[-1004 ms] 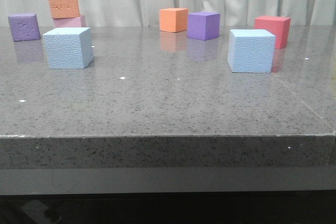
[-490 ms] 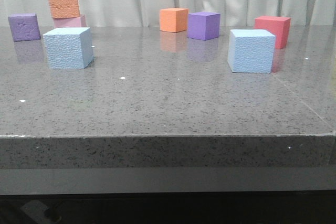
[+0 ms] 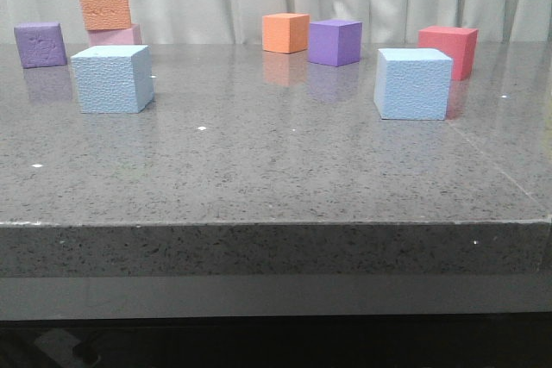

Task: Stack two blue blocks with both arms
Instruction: 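Lower the right gripper onto the light-blue cube nearest it and grasp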

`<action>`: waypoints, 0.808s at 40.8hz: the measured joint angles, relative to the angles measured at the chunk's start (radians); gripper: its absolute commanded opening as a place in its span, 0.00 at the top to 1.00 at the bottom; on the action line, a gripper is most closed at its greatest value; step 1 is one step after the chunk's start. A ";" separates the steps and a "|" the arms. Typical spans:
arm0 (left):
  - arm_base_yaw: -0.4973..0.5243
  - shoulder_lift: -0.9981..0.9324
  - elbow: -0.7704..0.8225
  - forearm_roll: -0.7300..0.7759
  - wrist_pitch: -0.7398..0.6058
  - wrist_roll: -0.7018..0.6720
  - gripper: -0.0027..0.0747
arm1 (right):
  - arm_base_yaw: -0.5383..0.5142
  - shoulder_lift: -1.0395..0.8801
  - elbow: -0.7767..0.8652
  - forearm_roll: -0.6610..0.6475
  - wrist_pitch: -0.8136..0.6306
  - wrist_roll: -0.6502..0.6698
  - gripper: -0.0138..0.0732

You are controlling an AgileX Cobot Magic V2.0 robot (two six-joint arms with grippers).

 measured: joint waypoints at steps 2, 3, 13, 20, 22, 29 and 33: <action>0.000 0.000 0.000 -0.001 0.000 0.000 0.19 | 0.000 0.000 0.000 0.000 0.000 0.000 0.33; 0.000 0.000 0.000 -0.002 0.000 0.000 0.19 | 0.000 0.000 0.000 0.000 0.000 0.000 0.33; 0.000 0.000 0.000 -0.002 0.000 -0.002 0.19 | 0.000 0.025 -0.005 0.034 0.000 0.000 0.23; 0.000 0.000 0.000 -0.002 0.002 -0.002 0.19 | 0.000 0.113 -0.087 0.072 0.078 0.000 0.15; 0.000 0.000 0.000 -0.002 0.002 -0.002 0.19 | 0.000 0.152 -0.124 0.091 0.110 -0.005 0.15; 0.000 0.000 0.000 -0.002 0.002 -0.002 0.19 | 0.016 0.329 -0.265 0.198 0.243 -0.104 0.15; 0.000 0.000 0.000 -0.002 0.002 -0.002 0.19 | 0.061 0.440 -0.348 0.271 0.314 -0.176 0.15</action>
